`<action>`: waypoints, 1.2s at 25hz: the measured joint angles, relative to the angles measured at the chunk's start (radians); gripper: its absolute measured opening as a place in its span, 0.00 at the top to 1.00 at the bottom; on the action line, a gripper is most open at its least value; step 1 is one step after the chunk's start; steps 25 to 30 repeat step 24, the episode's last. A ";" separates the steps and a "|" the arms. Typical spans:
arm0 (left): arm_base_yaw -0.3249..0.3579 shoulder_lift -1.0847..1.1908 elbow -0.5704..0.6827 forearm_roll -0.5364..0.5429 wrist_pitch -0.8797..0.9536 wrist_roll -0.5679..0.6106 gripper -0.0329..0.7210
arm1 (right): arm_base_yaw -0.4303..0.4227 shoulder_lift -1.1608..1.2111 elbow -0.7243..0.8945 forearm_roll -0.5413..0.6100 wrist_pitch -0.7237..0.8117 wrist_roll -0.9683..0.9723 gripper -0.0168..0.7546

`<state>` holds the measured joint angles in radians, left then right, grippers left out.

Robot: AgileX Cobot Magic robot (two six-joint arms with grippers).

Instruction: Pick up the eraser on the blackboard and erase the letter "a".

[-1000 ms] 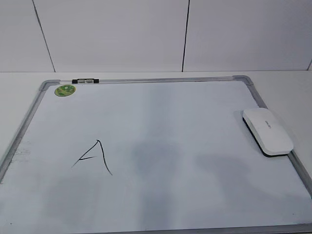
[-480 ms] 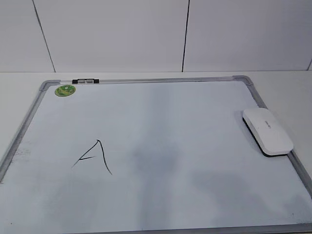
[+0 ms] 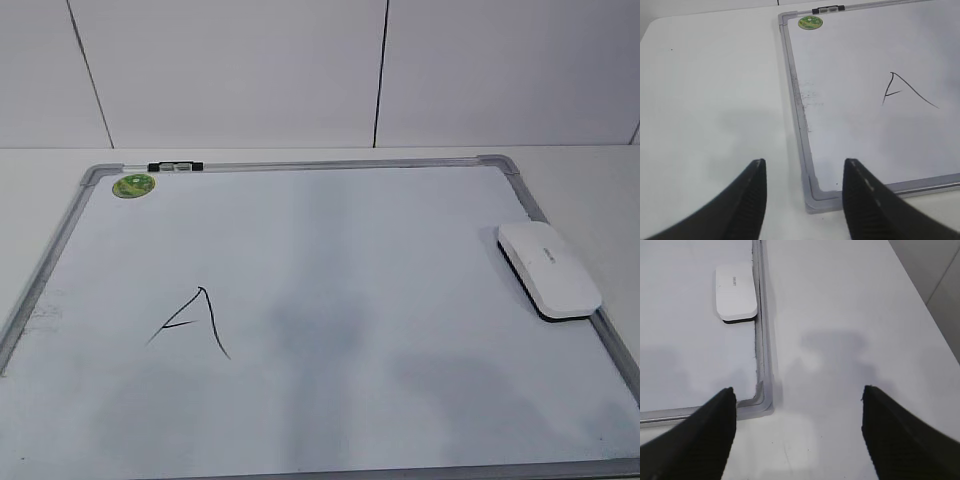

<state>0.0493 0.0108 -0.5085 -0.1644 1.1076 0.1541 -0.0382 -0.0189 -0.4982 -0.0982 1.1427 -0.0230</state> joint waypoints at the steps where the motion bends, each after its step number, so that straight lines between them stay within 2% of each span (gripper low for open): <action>1: 0.000 0.000 0.000 0.000 0.000 0.000 0.48 | 0.000 0.000 0.000 0.000 0.000 0.000 0.21; 20: 0.000 0.000 0.000 0.000 0.000 0.000 0.56 | 0.000 0.000 0.000 0.000 0.000 0.000 0.21; 30: 0.000 0.000 0.000 0.000 0.000 0.000 0.56 | 0.000 0.000 0.000 0.000 0.000 0.000 0.21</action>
